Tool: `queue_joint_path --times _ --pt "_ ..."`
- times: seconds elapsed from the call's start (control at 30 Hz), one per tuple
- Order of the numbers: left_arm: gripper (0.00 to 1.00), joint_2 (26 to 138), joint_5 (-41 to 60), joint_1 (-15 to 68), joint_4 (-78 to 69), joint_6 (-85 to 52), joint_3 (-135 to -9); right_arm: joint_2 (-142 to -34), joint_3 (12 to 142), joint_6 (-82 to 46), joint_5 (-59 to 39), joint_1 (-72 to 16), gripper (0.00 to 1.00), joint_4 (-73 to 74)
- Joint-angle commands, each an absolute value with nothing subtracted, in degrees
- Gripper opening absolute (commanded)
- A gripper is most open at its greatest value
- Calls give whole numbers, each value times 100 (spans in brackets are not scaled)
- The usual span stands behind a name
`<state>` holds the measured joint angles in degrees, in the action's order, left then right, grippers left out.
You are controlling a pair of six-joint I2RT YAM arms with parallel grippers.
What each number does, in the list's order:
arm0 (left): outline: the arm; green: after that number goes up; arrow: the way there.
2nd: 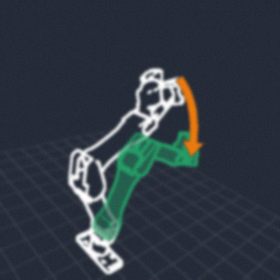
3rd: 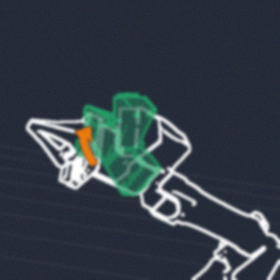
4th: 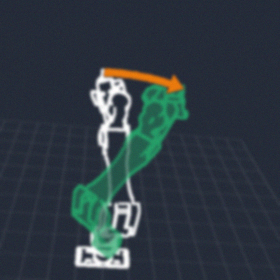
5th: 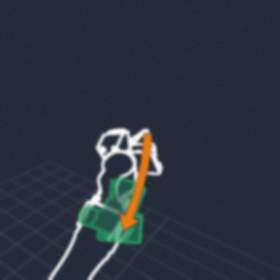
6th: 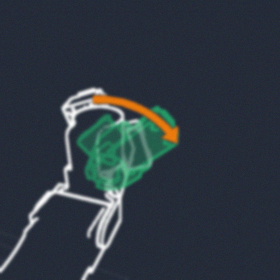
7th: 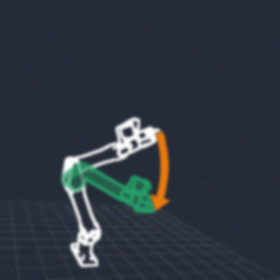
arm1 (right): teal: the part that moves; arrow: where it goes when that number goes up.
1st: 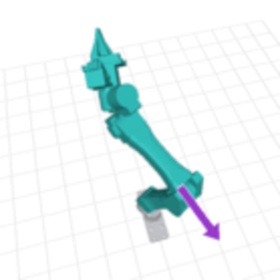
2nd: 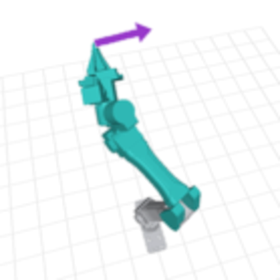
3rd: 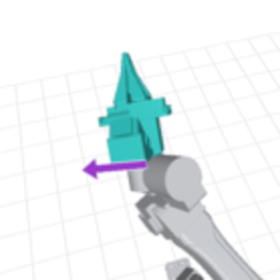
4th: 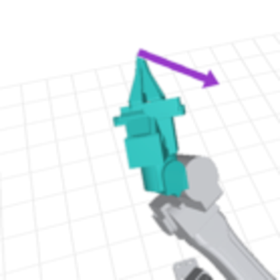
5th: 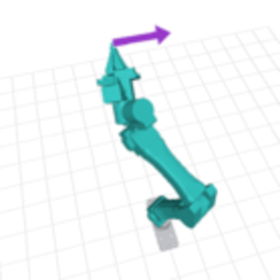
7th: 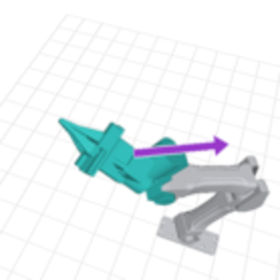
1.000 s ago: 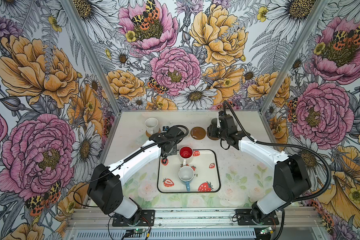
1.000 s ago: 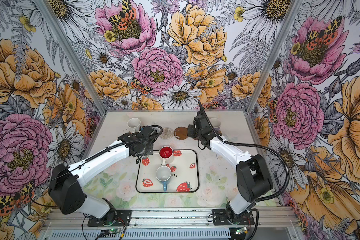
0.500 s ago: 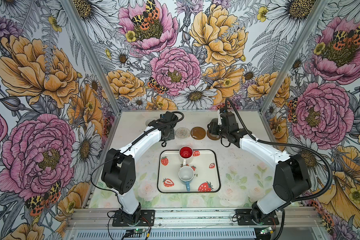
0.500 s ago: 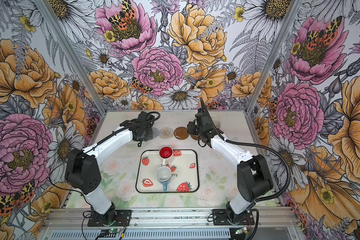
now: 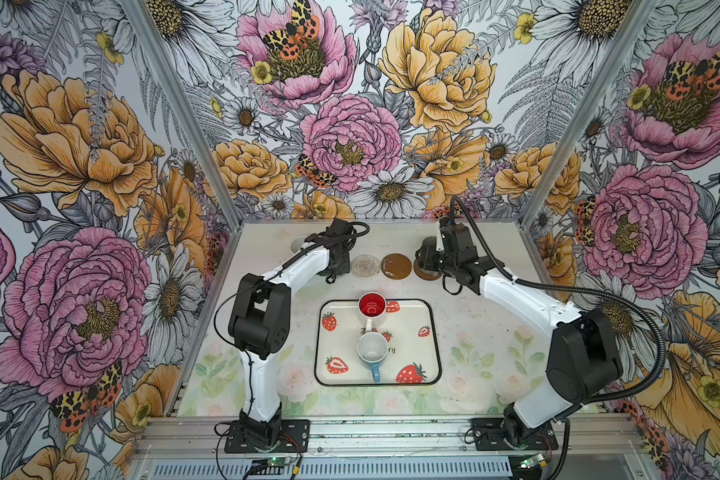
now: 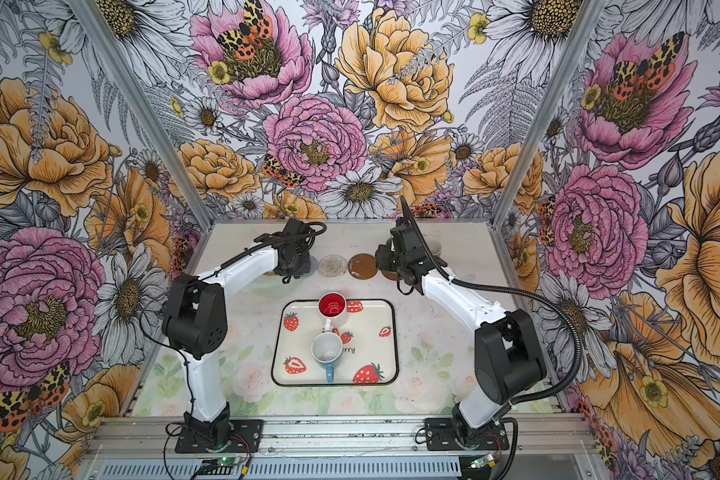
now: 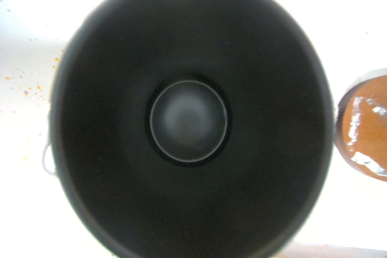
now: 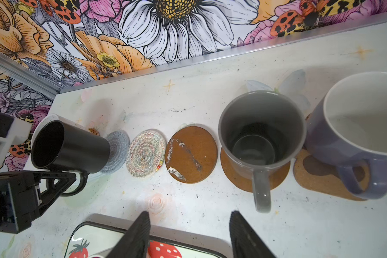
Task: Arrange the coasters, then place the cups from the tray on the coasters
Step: 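Carry the black mug with the left gripper toward the blue knit coaster, then lower the black mug onto the blue knit coaster beside the white mug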
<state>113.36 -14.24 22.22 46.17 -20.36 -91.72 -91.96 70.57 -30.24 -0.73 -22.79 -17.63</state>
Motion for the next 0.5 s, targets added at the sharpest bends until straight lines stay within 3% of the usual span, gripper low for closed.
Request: queue_joint_path --times 0.0,0.47 --pt "0 11254 -1419 2175 4028 -1853 -9424 -9158 7233 -3054 -64 -2241 59 -1817" --pt "0 11451 -1031 2017 3517 -1784 -9263 -9233 7293 -3092 -172 -2241 59 -1837"
